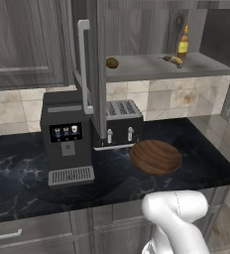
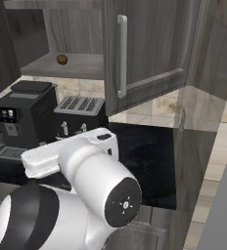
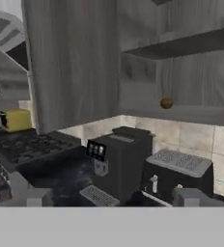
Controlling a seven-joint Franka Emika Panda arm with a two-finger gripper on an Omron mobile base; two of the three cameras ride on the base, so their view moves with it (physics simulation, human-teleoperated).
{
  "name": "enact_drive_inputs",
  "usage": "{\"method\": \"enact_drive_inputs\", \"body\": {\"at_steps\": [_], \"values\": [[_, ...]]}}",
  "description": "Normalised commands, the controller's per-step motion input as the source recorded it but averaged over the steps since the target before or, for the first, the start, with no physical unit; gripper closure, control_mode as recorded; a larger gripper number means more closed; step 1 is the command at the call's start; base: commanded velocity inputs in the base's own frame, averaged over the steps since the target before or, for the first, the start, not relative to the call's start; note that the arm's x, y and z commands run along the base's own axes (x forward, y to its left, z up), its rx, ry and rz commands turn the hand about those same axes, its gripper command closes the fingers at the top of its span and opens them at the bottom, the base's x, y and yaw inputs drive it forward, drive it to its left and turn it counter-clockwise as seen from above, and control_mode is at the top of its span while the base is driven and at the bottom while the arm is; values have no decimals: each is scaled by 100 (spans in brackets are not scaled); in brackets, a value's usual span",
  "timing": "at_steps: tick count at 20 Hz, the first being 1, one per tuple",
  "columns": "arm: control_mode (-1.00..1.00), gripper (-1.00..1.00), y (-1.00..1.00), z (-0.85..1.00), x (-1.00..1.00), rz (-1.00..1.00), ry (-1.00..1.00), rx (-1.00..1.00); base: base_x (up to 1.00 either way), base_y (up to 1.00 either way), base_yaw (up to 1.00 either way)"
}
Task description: Open the cabinet. Pick the kiwi and banana from the cabinet and place them into the bowl. Then close the cabinet.
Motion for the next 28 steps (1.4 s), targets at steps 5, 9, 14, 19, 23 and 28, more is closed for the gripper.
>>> {"method": "enact_drive_inputs", "body": {"at_steps": [5,9,14,19,23,28], "values": [[-100,-100,94,72,-11,-25,-52,-21,0,0,0],[-100,-100,71,67,11,-18,-43,-23,0,0,0],[-100,-100,12,9,66,-7,-7,-7,0,0,0],[-100,-100,-28,0,56,-11,10,1,0,0,0],[-100,-100,-36,0,66,-39,9,0,0,0,0],[-100,-100,-21,0,68,-60,7,0,0,0,0]]}}
